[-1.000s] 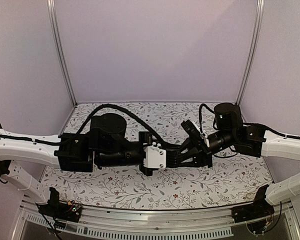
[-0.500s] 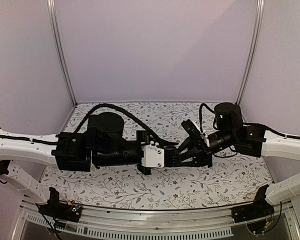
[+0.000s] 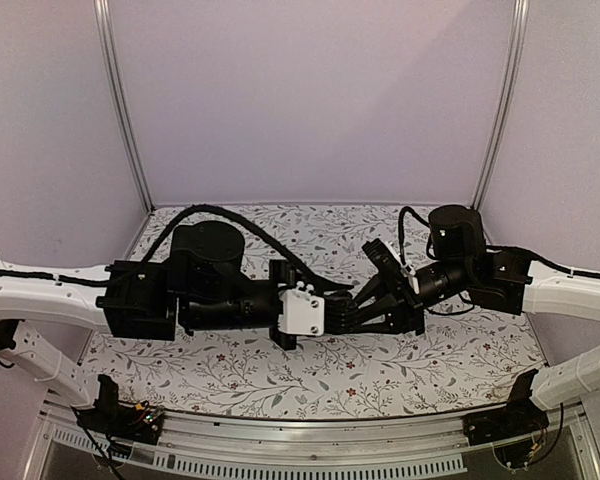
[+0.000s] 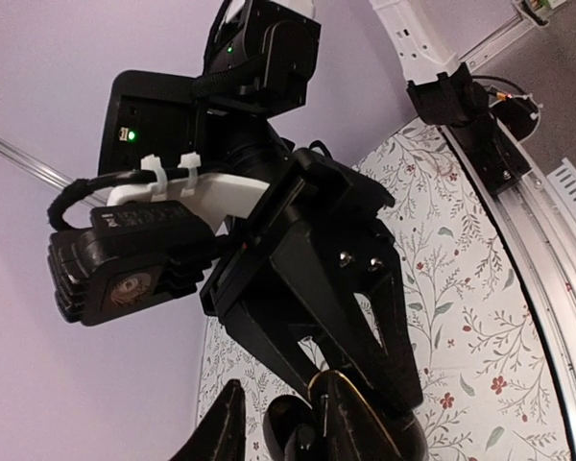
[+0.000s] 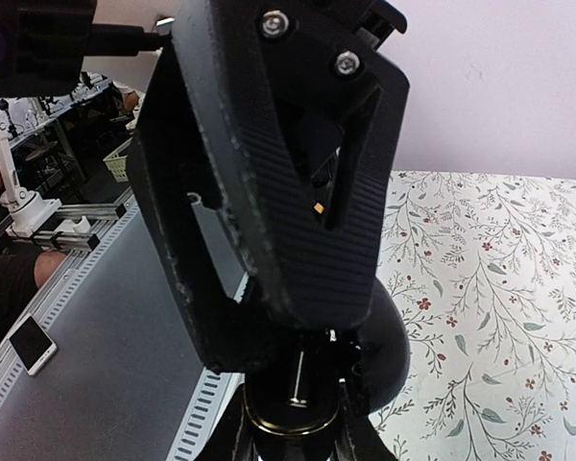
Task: Insert the wireless bluetooth earbuds into the charging case
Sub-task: Insert the right earbud into the right side groove of the charging case.
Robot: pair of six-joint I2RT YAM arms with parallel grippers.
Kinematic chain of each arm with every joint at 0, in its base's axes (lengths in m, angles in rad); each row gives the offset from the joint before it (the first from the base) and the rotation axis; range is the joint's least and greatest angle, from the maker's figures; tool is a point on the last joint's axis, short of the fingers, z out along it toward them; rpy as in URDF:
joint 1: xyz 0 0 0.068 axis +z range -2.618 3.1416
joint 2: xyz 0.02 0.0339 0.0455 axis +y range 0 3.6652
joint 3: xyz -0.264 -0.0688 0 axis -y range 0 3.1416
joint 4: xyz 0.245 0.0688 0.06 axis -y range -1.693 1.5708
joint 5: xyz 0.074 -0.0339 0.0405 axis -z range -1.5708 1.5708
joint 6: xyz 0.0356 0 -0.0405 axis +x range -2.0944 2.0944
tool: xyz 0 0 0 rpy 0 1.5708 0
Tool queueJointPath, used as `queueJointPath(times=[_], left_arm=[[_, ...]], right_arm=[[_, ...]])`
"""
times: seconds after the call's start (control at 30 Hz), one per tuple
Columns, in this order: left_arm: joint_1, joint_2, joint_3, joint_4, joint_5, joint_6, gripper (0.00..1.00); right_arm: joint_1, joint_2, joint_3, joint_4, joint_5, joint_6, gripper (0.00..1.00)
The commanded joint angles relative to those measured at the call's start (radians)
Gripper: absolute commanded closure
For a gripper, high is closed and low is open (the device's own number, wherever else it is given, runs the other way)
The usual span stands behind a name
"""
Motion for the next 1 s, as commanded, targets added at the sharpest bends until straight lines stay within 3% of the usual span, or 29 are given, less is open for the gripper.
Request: queueJointPath(times=[0.0, 0.3, 0.53, 0.73, 0.97], left_arm=[[-0.005, -0.02, 0.022, -0.034, 0.033, 0.005, 0.71], [0.016, -0.023, 0.024, -0.009, 0.021, -0.044, 0.71], [0.062, -0.061, 0.019, 0.015, 0.034, -0.165, 0.6], [0.152, -0.104, 0.024, 0.059, 0.029, -0.373, 0.57], [0.232, -0.053, 0.084, -0.075, 0.034, -0.692, 0.59]], right_arm=[[0.007, -0.005, 0.011, 0.027, 0.01, 0.017, 1.0], [0.001, 0.004, -0.025, 0.126, 0.037, 0.082, 1.0], [-0.054, 0.026, -0.079, 0.242, 0.071, 0.23, 1.0], [-0.069, 0.012, -0.095, 0.252, 0.193, 0.246, 1.0], [-0.069, 0.005, -0.099, 0.255, 0.353, 0.252, 1.0]])
